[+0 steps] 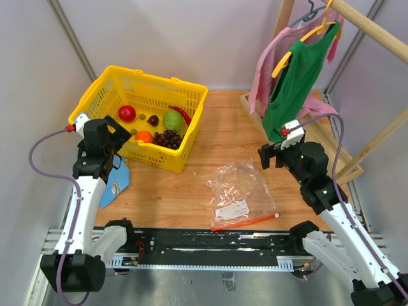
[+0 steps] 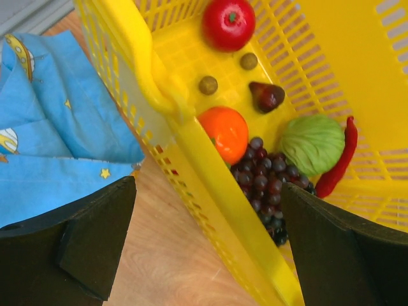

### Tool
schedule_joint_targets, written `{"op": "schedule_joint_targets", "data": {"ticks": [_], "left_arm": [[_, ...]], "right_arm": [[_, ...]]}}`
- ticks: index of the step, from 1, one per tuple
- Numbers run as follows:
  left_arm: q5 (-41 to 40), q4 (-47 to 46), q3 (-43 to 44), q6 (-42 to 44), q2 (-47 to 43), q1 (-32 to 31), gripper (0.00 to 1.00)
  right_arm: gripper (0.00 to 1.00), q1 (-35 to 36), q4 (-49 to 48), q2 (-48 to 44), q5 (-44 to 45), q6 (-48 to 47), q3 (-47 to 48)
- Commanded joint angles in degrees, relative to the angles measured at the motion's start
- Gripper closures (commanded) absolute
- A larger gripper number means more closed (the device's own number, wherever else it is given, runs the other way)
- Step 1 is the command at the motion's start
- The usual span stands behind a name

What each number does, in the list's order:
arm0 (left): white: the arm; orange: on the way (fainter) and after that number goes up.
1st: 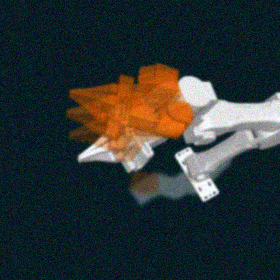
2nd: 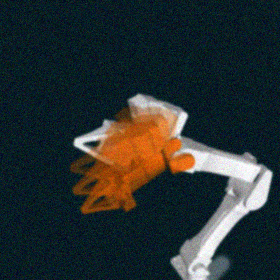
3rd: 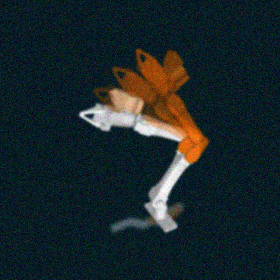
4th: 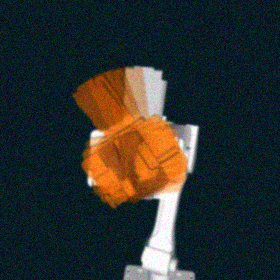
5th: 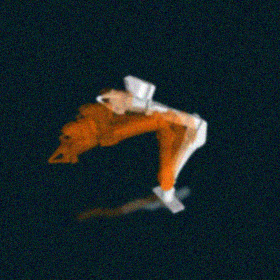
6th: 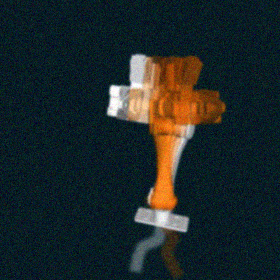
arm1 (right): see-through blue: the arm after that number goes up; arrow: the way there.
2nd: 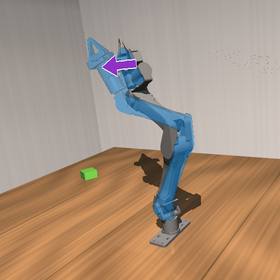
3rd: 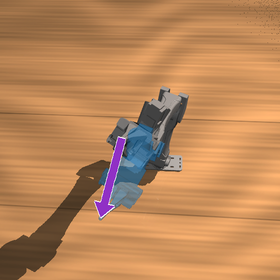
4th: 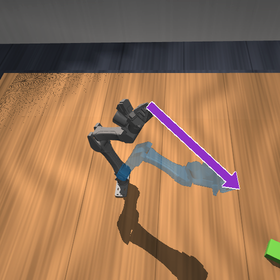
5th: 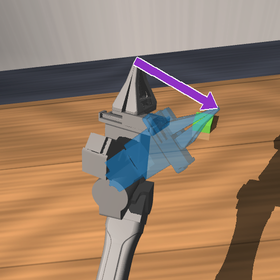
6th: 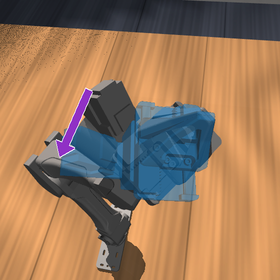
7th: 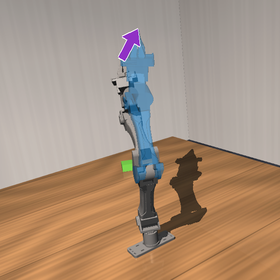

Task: Place the food in the zip-top bag and seal the zipper
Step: Move the bin to the center of the board.

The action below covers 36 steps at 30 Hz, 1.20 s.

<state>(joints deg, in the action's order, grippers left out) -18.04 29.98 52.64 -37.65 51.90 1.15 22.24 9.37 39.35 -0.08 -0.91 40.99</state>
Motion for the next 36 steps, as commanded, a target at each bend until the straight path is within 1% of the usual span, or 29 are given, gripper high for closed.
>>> {"op": "schedule_joint_targets", "data": {"ticks": [1, 7, 17, 21, 27, 30, 34, 36], "left_arm": [[1.39, -8.37, -0.11, 0.0, 3.46, 3.74, 0.01], [1.25, -13.18, 3.83, 2.66, 10.98, 6.53, 0.01], [0.71, -16.88, 12.12, 10.78, 23.91, 10.19, 0.01], [-0.62, -17.98, 16.42, 15.42, 29.07, 11.08, 0.01], [2.69, -18.31, 24.97, 19.29, 37.44, 13.39, 0.01], [3.97, -17.84, 29.72, 20.57, 42.13, 14.07, 0.01], [5.62, -14.75, 37.55, 21.9, 48.28, 15.1, 0.01], [7.42, -13.21, 40.14, 22.42, 49.57, 15.14, 0.01]], "right_arm": [[0.02, 2.95, 2.04, 2.1, -4.9, -3.14, 1.13], [0.02, 5.84, 4.46, 6.15, -7.45, -4.75, 1.57], [0.02, 9.31, 5.92, 11.06, -8.37, -5.49, 1.66], [0.02, 10.12, 6.5, 13.34, -7.87, -5.68, 1.63], [0.02, 11.02, 9.46, 20.82, -7.1, -3.82, 3.88], [0.02, 11.07, 11.3, 24.86, -8.73, -2.91, 5.43], [0.02, 11.07, 13.39, 28.14, -8.82, -2.53, 6.24], [0.02, 11.05, 14.08, 29.41, -8.79, -2.7, 6.04]]}}
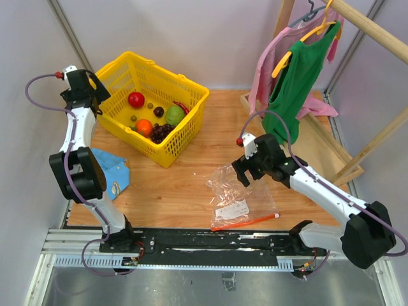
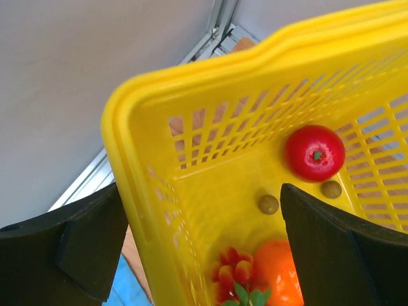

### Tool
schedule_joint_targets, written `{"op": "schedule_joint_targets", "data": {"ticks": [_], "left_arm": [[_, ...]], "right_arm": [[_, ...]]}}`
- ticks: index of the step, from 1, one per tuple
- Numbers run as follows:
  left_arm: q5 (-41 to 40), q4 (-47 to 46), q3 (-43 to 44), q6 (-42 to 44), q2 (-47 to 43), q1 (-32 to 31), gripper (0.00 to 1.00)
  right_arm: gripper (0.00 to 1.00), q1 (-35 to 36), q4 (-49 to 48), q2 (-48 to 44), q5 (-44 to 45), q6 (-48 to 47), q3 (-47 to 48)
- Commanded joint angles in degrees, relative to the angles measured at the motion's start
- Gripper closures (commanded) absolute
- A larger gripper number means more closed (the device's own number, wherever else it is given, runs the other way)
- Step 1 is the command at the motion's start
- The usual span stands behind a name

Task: Place the food in the zip-top bag and seal the zipper
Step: Move the bin to the center of the board.

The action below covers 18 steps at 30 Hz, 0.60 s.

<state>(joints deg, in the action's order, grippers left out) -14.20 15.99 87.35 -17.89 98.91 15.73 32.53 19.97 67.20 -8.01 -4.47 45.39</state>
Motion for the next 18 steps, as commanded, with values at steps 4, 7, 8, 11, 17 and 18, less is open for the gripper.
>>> {"op": "schedule_joint_targets", "data": {"ticks": [4, 7, 8, 11, 17, 18], "left_arm": [[8.11, 0.37, 3.7, 2.64, -0.84, 0.3, 0.01], [8.59, 0.78, 1.32, 3.37, -5.07, -1.14, 0.01], [8.36, 1.37, 0.62, 3.65, -6.51, -1.93, 0.01], [8.45, 3.05, -1.75, 4.21, -11.33, -4.76, 0.01], [9.23, 6.99, -5.46, 4.24, -20.38, -14.1, 0.01], [9.57, 7.67, -5.95, 3.98, -21.6, -16.11, 0.01]], "right_arm": [[0.02, 0.85, 5.07, 5.05, -1.75, 0.6, 2.34], [0.02, 0.9, 5.35, 7.78, -1.79, 0.73, 2.63], [0.01, 0.95, 5.28, 8.43, -1.61, 1.04, 2.59], [0.01, 1.19, 4.39, 10.47, -1.06, 2.07, 2.28], [0.07, 1.3, 3.92, 13.56, 1.31, 4.09, 2.43], [0.07, 1.3, 3.67, 13.8, 1.69, 4.45, 2.33]]}}
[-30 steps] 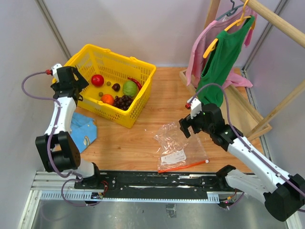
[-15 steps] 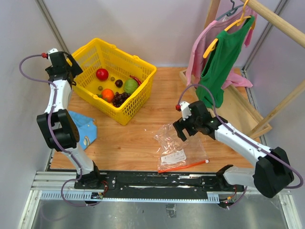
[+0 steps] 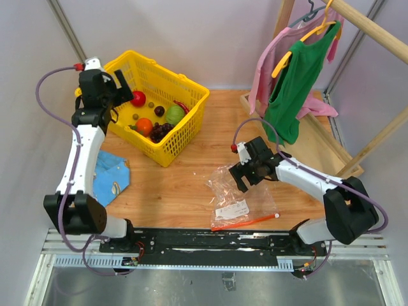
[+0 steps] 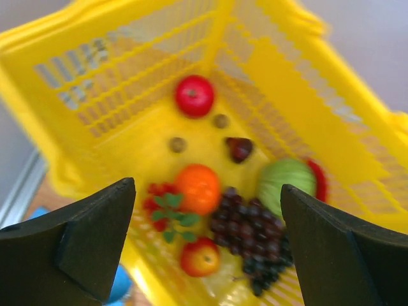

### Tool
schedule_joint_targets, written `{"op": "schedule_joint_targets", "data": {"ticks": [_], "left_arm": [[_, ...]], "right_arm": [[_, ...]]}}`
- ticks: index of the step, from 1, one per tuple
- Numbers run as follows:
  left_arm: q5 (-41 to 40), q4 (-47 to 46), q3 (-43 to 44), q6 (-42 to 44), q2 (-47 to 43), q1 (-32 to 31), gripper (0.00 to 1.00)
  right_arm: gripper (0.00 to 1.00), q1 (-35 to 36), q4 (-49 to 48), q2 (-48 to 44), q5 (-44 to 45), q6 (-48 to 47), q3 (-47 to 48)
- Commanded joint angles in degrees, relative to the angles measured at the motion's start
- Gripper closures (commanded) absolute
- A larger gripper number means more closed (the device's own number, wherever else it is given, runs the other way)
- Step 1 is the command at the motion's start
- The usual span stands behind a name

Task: Place the food in the zip-top bag and seal the zipper
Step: Move the bin to the center of the board, then move the zipper food storage bag to the center of the board.

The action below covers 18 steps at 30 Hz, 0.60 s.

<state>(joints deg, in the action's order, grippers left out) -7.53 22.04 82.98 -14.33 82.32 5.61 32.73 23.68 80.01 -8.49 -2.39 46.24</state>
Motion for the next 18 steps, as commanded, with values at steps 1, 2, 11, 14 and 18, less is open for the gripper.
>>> {"op": "schedule_joint_targets", "data": {"ticks": [1, 2, 11, 14, 18], "left_arm": [[3.17, 2.25, -1.98, 0.25, -6.25, -7.99, 0.01], [3.29, 3.0, -2.29, -0.11, -7.39, -10.29, 0.01], [5.33, 6.16, -8.36, -4.85, -16.33, -26.47, 0.01], [5.47, 4.2, -11.63, -6.3, -18.01, -32.49, 0.01], [5.03, -0.46, -16.49, -8.11, -19.11, -40.23, 0.01]], "right_arm": [[0.07, 1.13, -0.28, 1.09, 2.49, 2.8, 1.4], [0.08, 1.11, -0.49, 1.26, 2.75, 3.21, 1.26], [0.17, 1.16, -1.62, 4.19, 6.83, 6.95, 1.8], [0.21, 1.14, -2.2, 6.16, 7.22, 8.32, 2.0], [0.3, 1.17, -2.59, 8.63, 9.3, 10.18, 2.81]]}}
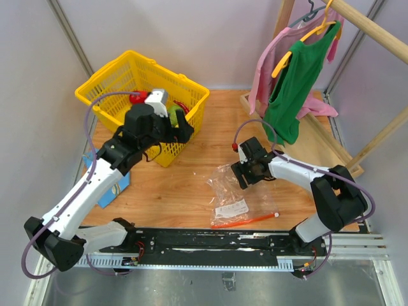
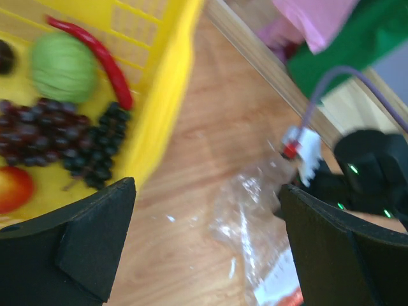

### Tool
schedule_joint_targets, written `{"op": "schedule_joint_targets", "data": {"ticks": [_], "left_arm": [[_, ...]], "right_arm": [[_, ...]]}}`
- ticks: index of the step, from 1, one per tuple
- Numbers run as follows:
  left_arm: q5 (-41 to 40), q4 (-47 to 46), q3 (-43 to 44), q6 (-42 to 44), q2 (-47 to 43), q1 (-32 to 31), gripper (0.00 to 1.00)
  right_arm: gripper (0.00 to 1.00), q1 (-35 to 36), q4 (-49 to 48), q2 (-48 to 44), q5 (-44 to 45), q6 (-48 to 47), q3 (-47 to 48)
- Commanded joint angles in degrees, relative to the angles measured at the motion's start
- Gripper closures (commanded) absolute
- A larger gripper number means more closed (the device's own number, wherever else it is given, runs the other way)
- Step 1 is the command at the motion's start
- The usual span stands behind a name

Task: Place the food in the zip-top bag and seal the zipper
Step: Move the zipper food storage bag to the center of the board.

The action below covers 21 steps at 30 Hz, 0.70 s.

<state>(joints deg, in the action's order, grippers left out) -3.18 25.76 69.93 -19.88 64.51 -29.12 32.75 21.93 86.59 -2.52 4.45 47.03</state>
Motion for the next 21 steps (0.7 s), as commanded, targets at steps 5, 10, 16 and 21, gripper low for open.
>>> {"op": "schedule_joint_targets", "data": {"ticks": [5, 10, 16, 21], "left_arm": [[-0.63, -8.11, -7.65, -1.57, -0.25, -13.42, 0.01], [-1.76, -11.69, -12.02, 0.12, 0.18, -17.74, 0.01], [-2.23, -15.55, -18.26, 1.98, 0.67, -20.29, 0.01], [-3.3, -17.65, -21.71, 2.27, 3.83, -23.55, 0.01]], "right_arm": [[0.47, 1.05, -2.55, 3.8, 7.58, 5.47, 2.55], [0.62, 1.07, -5.94, 4.85, 8.58, 6.49, 3.46], [0.93, 1.01, -8.5, 3.88, 7.07, 8.36, 4.39], [0.99, 0.86, -9.57, 1.69, 4.67, 9.29, 4.0]]}}
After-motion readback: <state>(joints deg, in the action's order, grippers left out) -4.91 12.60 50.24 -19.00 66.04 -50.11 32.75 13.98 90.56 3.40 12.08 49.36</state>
